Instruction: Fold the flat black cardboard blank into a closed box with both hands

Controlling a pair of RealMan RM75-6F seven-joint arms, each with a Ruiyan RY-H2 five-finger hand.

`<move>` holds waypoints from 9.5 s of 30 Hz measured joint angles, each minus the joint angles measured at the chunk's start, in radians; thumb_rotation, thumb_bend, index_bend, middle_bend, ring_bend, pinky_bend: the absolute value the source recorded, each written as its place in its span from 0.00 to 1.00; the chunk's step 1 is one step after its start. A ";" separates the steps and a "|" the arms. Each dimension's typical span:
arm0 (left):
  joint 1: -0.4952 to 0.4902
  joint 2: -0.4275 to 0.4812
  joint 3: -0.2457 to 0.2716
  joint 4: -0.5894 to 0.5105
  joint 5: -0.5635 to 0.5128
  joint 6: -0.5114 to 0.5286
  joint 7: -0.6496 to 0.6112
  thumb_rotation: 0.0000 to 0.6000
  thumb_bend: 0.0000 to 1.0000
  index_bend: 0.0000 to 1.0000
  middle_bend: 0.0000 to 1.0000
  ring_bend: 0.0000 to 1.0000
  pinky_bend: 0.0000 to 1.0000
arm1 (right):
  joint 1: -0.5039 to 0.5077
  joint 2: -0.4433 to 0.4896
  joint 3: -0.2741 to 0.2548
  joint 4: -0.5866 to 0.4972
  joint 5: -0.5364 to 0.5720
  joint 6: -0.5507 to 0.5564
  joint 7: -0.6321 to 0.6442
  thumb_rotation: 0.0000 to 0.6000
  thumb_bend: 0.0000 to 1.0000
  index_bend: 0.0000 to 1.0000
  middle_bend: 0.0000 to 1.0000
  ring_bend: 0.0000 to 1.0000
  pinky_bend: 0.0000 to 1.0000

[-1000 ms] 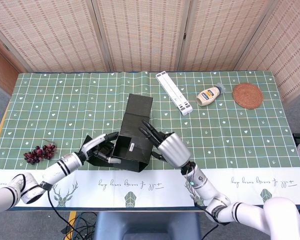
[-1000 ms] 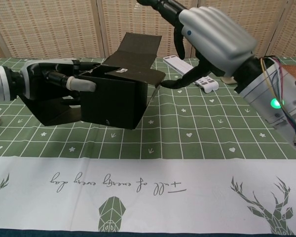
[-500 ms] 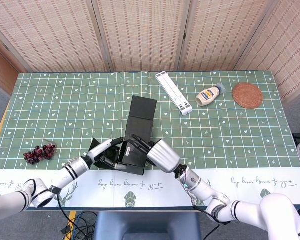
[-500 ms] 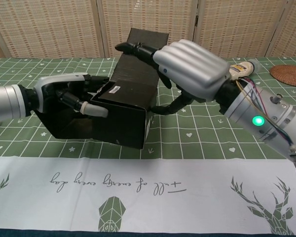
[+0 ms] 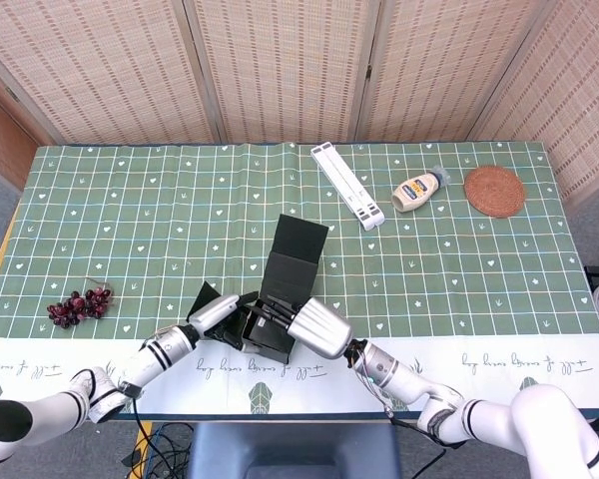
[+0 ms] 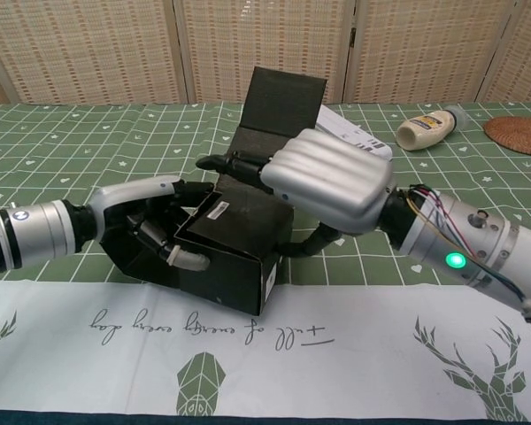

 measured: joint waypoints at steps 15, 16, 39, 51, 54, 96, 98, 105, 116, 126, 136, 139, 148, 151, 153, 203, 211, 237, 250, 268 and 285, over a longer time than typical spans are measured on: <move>0.004 -0.030 0.006 0.027 0.005 0.006 0.085 1.00 0.08 0.10 0.20 0.66 0.88 | -0.002 0.013 -0.043 0.012 -0.022 -0.015 0.019 1.00 0.25 0.05 0.21 0.71 1.00; 0.003 -0.029 0.006 0.025 0.005 0.006 0.087 1.00 0.08 0.10 0.19 0.66 0.88 | -0.002 0.015 -0.045 0.011 -0.024 -0.016 0.018 1.00 0.26 0.05 0.21 0.71 1.00; -0.015 -0.012 0.002 -0.016 -0.003 -0.015 0.105 1.00 0.08 0.06 0.16 0.66 0.88 | -0.009 0.056 -0.062 -0.057 -0.013 -0.062 -0.005 1.00 0.31 0.11 0.24 0.71 1.00; -0.022 -0.008 0.004 -0.031 -0.007 -0.032 0.112 1.00 0.08 0.07 0.16 0.66 0.88 | -0.004 0.064 -0.063 -0.072 -0.014 -0.082 -0.011 1.00 0.31 0.12 0.25 0.71 1.00; -0.023 -0.005 0.004 -0.036 -0.008 -0.034 0.111 1.00 0.08 0.07 0.16 0.66 0.88 | -0.002 0.068 -0.064 -0.079 -0.016 -0.088 -0.017 1.00 0.31 0.13 0.26 0.71 1.00; -0.017 0.003 -0.011 -0.083 -0.027 -0.040 0.127 1.00 0.08 0.21 0.23 0.73 0.88 | 0.059 0.170 -0.074 -0.223 -0.017 -0.263 -0.143 1.00 0.40 0.36 0.38 0.75 1.00; -0.017 0.005 -0.011 -0.087 -0.026 -0.038 0.128 1.00 0.08 0.21 0.23 0.74 0.88 | 0.069 0.183 -0.076 -0.235 -0.017 -0.284 -0.155 1.00 0.42 0.40 0.41 0.75 1.00; -0.017 0.013 -0.008 -0.108 -0.025 -0.040 0.116 1.00 0.08 0.21 0.23 0.76 0.88 | 0.097 0.214 -0.078 -0.271 -0.012 -0.335 -0.166 1.00 0.50 0.52 0.52 0.76 1.00; -0.018 0.021 -0.006 -0.133 -0.024 -0.044 0.104 1.00 0.08 0.21 0.23 0.67 0.88 | 0.126 0.244 -0.074 -0.305 0.000 -0.376 -0.153 1.00 0.61 0.73 0.79 0.78 1.00; -0.022 0.021 -0.008 -0.142 -0.030 -0.058 0.096 1.00 0.08 0.21 0.23 0.67 0.88 | 0.130 0.254 -0.080 -0.309 0.000 -0.378 -0.151 1.00 0.58 0.75 0.74 0.78 1.00; -0.012 0.020 -0.030 -0.152 -0.068 -0.071 0.134 1.00 0.08 0.21 0.23 0.67 0.88 | 0.107 0.272 -0.071 -0.332 0.035 -0.376 -0.227 1.00 0.44 0.01 0.13 0.75 1.00; -0.007 0.023 -0.040 -0.164 -0.083 -0.075 0.154 1.00 0.08 0.20 0.23 0.67 0.88 | 0.092 0.279 -0.062 -0.349 0.057 -0.370 -0.254 1.00 0.43 0.00 0.10 0.74 1.00; 0.009 0.042 -0.065 -0.214 -0.119 -0.082 0.241 1.00 0.08 0.04 0.13 0.67 0.88 | 0.034 0.305 -0.043 -0.409 0.111 -0.305 -0.254 1.00 0.42 0.00 0.10 0.74 1.00; 0.018 0.053 -0.071 -0.233 -0.127 -0.076 0.275 1.00 0.08 0.00 0.03 0.71 0.88 | 0.009 0.323 -0.041 -0.442 0.145 -0.292 -0.225 1.00 0.42 0.00 0.10 0.74 1.00; 0.025 0.063 -0.075 -0.249 -0.131 -0.072 0.297 1.00 0.08 0.00 0.00 0.61 0.88 | -0.011 0.338 -0.041 -0.472 0.175 -0.283 -0.191 1.00 0.43 0.00 0.11 0.74 1.00; 0.181 0.298 -0.109 -0.506 -0.138 0.055 0.393 1.00 0.08 0.00 0.00 0.60 0.87 | 0.137 0.292 0.162 -0.391 0.661 -0.539 0.021 1.00 0.34 0.00 0.16 0.74 1.00; 0.181 0.299 -0.115 -0.518 -0.128 0.056 0.395 1.00 0.08 0.00 0.00 0.65 0.87 | 0.039 0.334 0.137 -0.458 0.674 -0.494 0.184 1.00 0.00 0.00 0.09 0.74 1.00; 0.217 0.336 -0.118 -0.547 -0.129 0.084 0.388 1.00 0.08 0.00 0.00 0.59 0.87 | 0.105 0.087 0.196 -0.211 0.726 -0.647 0.370 1.00 0.00 0.00 0.12 0.74 1.00; 0.277 0.346 -0.160 -0.527 -0.159 0.197 0.431 1.00 0.08 0.00 0.00 0.55 0.87 | 0.066 0.028 0.239 -0.173 0.746 -0.566 0.432 1.00 0.13 0.32 0.40 0.80 1.00; 0.296 0.251 -0.224 -0.411 -0.152 0.301 0.609 1.00 0.08 0.00 0.00 0.55 0.87 | -0.141 0.190 0.354 -0.355 0.662 -0.498 0.997 1.00 0.16 0.37 0.44 0.80 1.00; 0.202 0.030 -0.261 -0.138 -0.026 0.425 0.777 1.00 0.08 0.00 0.00 0.55 0.87 | -0.170 0.185 0.337 -0.358 0.530 -0.508 1.215 1.00 0.16 0.37 0.44 0.80 1.00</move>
